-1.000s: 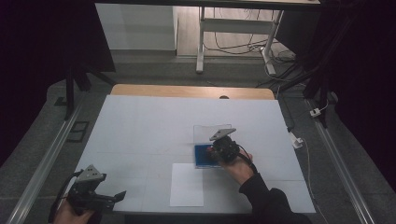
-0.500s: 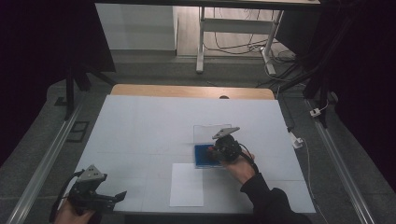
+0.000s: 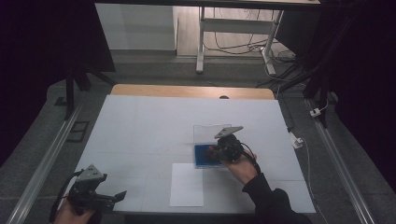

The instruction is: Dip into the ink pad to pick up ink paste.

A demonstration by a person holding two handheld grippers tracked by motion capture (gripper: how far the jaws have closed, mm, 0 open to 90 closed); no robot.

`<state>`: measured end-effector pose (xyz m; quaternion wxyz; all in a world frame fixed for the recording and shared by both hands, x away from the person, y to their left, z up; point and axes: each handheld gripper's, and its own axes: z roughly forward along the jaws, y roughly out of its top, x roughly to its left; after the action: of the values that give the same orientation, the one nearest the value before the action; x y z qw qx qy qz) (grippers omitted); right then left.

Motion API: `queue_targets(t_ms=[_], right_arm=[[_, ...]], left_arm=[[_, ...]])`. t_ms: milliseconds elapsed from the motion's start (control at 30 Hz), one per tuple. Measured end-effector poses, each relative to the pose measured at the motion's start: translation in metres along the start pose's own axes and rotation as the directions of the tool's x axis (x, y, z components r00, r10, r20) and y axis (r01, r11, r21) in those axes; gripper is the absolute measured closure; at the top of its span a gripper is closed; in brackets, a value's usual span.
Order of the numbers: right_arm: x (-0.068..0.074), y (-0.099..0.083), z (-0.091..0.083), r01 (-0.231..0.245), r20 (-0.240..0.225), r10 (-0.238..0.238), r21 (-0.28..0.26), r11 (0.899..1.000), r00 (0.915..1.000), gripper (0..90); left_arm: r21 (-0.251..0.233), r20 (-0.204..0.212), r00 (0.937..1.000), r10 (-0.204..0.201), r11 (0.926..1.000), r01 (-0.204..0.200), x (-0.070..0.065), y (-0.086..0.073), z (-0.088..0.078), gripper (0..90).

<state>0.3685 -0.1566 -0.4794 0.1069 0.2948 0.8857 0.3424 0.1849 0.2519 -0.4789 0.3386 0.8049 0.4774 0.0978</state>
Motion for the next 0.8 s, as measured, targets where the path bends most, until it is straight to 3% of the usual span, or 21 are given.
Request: queue_targets(t_ms=[367, 800], right_arm=[[0.002, -0.001, -0.016, 0.023, -0.032, -0.024, -0.022, 0.999, 0.9992, 78.8], [0.009, -0.005, -0.032, 0.001, -0.075, -0.006, -0.055, 0.998, 0.9972, 78.9]], left_arm=[[-0.002, -0.002, 1.0000, 0.002, 1.0000, -0.002, 0.000, 0.000, 0.000, 4.1], [-0.002, -0.002, 1.0000, 0.001, 1.0000, -0.001, 0.000, 0.000, 0.000, 4.1]])
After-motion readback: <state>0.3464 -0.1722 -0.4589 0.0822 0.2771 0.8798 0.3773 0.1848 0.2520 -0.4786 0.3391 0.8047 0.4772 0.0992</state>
